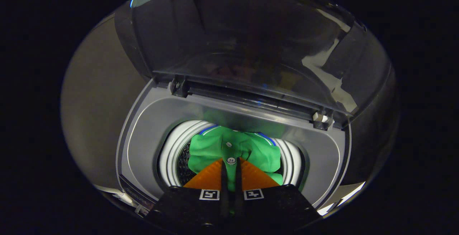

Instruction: Put the clothes into the washing machine and then close the washing machine lid.

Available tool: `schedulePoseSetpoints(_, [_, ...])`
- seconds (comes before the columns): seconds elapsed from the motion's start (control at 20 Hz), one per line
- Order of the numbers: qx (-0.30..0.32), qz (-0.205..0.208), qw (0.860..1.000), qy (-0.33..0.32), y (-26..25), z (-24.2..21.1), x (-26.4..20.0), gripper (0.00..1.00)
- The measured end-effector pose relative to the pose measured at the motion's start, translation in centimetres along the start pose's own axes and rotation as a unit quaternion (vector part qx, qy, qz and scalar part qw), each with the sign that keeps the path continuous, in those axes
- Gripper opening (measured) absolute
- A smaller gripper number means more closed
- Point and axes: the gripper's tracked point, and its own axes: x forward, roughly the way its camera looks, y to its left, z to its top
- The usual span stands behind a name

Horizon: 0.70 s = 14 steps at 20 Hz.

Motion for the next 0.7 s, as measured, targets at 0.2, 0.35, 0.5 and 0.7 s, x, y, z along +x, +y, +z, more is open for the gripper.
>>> schedulePoseSetpoints(0.2, [0.006,-0.012,1.000,0.013,-0.6,-1.0,0.7,0.10])
schedulePoseSetpoints(0.35, [0.025,-0.020,0.999,0.027,-1.0,-1.5,0.9,0.18])
schedulePoseSetpoints(0.5, [0.033,-0.035,0.999,0.015,-2.0,-1.1,0.5,0.58])
schedulePoseSetpoints(0.7, [0.042,-0.043,0.998,-0.024,-2.5,0.2,-0.6,0.98])
